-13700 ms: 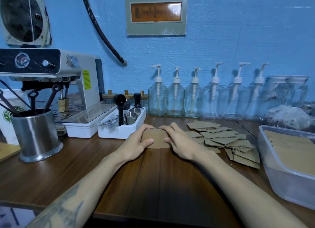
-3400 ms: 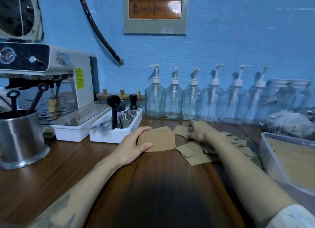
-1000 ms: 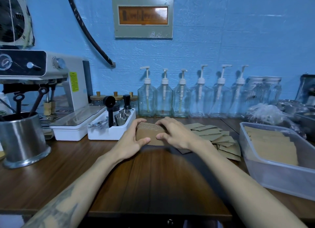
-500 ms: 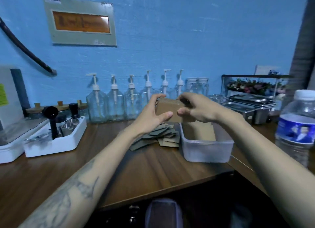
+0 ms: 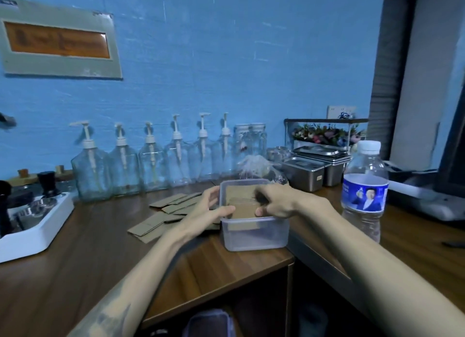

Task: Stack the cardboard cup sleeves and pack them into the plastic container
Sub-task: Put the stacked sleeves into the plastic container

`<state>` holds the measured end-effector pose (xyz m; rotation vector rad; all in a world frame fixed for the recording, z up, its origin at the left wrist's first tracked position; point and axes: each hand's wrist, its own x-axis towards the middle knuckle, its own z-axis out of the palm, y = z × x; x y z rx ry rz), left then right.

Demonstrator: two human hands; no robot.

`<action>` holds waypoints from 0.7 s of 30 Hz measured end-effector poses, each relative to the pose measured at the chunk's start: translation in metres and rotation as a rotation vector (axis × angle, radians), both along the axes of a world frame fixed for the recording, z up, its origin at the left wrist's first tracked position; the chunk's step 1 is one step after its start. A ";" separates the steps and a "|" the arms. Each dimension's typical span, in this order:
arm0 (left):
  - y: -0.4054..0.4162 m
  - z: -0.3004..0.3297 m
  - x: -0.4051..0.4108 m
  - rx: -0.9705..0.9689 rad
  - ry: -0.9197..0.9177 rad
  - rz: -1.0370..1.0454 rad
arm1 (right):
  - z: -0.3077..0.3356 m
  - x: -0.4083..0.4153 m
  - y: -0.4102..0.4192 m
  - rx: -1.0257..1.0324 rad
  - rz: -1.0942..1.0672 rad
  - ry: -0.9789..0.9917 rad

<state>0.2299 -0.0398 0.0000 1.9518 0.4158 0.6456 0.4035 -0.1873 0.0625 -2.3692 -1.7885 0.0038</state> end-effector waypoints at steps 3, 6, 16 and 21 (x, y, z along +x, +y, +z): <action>-0.006 -0.004 -0.001 -0.037 -0.022 -0.022 | -0.004 0.005 0.011 0.006 -0.012 -0.011; -0.012 -0.008 -0.001 -0.073 -0.061 -0.002 | -0.009 0.010 0.020 0.033 -0.024 -0.058; -0.010 -0.015 0.002 -0.109 -0.090 0.008 | -0.014 0.014 0.028 0.093 -0.039 -0.151; -0.008 -0.013 -0.003 -0.051 -0.062 0.067 | -0.010 0.012 0.023 0.067 -0.038 -0.149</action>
